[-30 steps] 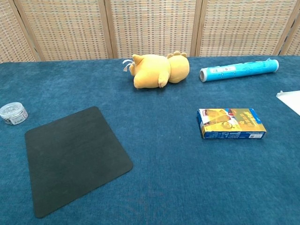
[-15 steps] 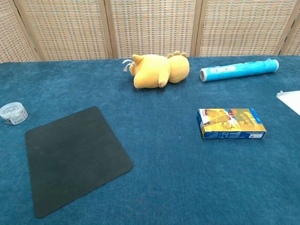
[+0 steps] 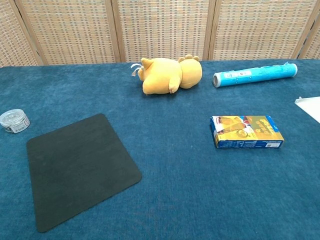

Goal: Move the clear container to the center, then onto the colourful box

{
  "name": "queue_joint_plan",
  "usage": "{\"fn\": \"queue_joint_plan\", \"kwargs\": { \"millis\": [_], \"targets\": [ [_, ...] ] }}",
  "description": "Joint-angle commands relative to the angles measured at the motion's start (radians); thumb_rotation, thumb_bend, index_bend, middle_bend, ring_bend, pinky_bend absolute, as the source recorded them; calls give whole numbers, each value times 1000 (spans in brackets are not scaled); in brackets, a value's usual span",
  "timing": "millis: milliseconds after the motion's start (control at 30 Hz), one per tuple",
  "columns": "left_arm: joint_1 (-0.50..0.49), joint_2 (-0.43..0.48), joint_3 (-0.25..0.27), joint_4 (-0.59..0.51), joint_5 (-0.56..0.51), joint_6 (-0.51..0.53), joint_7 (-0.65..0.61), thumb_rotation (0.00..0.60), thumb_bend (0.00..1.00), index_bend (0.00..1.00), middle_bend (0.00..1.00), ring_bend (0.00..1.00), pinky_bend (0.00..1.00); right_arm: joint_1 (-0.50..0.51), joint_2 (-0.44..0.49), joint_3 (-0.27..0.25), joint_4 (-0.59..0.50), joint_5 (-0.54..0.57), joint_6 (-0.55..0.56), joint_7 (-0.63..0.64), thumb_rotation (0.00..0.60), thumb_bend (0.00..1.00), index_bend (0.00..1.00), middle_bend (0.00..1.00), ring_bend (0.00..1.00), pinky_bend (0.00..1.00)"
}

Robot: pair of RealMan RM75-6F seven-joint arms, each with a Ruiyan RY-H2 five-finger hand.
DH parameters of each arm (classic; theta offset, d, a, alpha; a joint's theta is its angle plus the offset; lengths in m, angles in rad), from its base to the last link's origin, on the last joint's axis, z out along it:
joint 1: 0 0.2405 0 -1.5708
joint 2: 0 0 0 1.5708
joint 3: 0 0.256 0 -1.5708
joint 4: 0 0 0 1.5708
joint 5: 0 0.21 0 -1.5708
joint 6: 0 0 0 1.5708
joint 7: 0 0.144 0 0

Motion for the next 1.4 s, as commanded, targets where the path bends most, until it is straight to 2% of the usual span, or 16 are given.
{"fn": "queue_joint_plan", "kwargs": {
  "millis": [33, 667, 1133, 1300, 1400],
  "targets": [
    [-20, -22, 11, 22, -19, -8, 22, 600, 303, 123, 0, 0, 0, 0, 0, 0, 0, 1, -1, 1, 600, 12, 115, 0, 0, 23],
    [-123, -187, 67, 161, -137, -35, 135, 600, 310, 124, 0, 0, 0, 2, 0, -1, 11, 16, -21, 18, 600, 12, 117, 0, 0, 23],
    [-149, -233, 88, 205, -188, -45, 144, 600, 310, 136, 0, 0, 0, 3, -2, -2, 13, 15, -21, 20, 600, 11, 117, 0, 0, 23],
    [-155, -253, 100, 226, -190, -45, 155, 600, 314, 186, 0, 0, 0, 2, -1, 0, 14, 14, -18, 24, 600, 12, 116, 0, 0, 23],
    [-155, -263, 100, 232, -193, -40, 152, 600, 353, 288, 0, 0, 0, 1, -1, 2, 15, 14, -15, 28, 600, 11, 117, 0, 0, 22]
  ]
}}
